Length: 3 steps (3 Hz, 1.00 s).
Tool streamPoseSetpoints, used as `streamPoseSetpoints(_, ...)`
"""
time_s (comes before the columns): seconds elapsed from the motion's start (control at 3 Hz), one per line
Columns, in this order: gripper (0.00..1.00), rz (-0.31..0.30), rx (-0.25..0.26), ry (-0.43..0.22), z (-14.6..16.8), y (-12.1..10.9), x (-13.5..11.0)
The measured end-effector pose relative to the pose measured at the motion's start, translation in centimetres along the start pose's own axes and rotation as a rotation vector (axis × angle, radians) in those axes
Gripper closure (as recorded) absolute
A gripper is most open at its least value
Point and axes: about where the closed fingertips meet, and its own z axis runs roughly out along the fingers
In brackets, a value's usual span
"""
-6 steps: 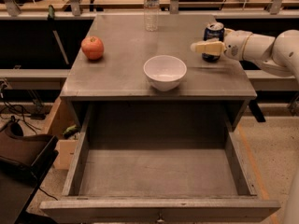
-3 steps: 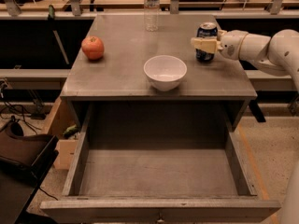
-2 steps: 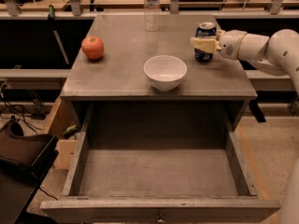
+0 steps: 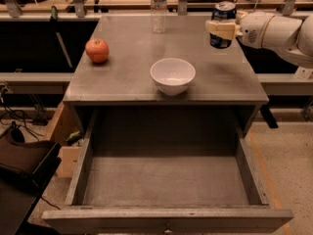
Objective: Place pepsi can into top drawer
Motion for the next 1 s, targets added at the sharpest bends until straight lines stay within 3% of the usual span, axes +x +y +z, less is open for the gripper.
streamPoseSetpoints(0.33, 1.0, -0.024, 0.004, -0.05, -3.7, 4.7, -3.5)
streamPoseSetpoints(0.67, 1.0, 0.03, -0.057, -0.065, -6.6, 10.7, -2.8)
streamPoseSetpoints(1.0, 1.0, 0.091, -0.192, -0.082, -7.1, 15.9, -0.8)
